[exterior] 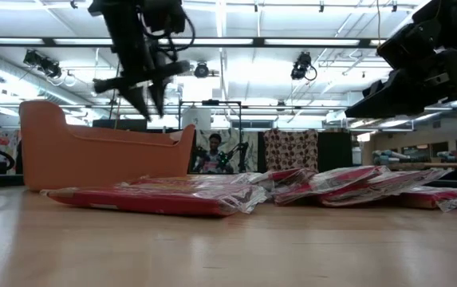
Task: Sort popcorn bags into baskets
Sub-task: Put the red popcorn bag into the orange bin
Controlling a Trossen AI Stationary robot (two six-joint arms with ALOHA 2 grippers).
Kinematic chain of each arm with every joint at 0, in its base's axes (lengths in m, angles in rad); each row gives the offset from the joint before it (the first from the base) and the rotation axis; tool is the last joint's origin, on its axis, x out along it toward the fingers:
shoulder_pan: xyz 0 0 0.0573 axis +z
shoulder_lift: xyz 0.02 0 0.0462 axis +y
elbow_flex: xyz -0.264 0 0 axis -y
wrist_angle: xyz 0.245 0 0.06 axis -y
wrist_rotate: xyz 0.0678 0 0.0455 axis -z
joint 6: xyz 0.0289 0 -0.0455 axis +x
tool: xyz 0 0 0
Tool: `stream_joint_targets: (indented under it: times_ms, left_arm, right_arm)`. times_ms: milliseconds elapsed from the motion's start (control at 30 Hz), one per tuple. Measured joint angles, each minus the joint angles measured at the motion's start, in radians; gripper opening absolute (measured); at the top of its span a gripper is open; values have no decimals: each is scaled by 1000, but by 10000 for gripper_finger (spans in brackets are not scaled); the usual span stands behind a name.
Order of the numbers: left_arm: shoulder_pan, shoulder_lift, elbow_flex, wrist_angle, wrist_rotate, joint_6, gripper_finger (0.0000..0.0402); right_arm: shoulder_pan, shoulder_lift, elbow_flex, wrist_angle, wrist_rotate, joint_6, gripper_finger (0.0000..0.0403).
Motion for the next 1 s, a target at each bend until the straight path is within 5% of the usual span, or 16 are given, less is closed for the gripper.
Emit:
stream_joint_targets:
  times_ms: [200, 500, 1000]
  left_arm:
    - [-89, 14, 2, 365, 112, 277, 155]
    - [-293, 150, 6, 664, 29, 285, 155]
    - [-455, 571, 476, 283, 74, 348, 163]
  right_arm:
    - [0, 0, 0, 1, 0, -1, 76]
    - [-1, 24, 1, 4, 1, 4, 76]
    - [20, 145, 1, 71, -2, -39, 76]
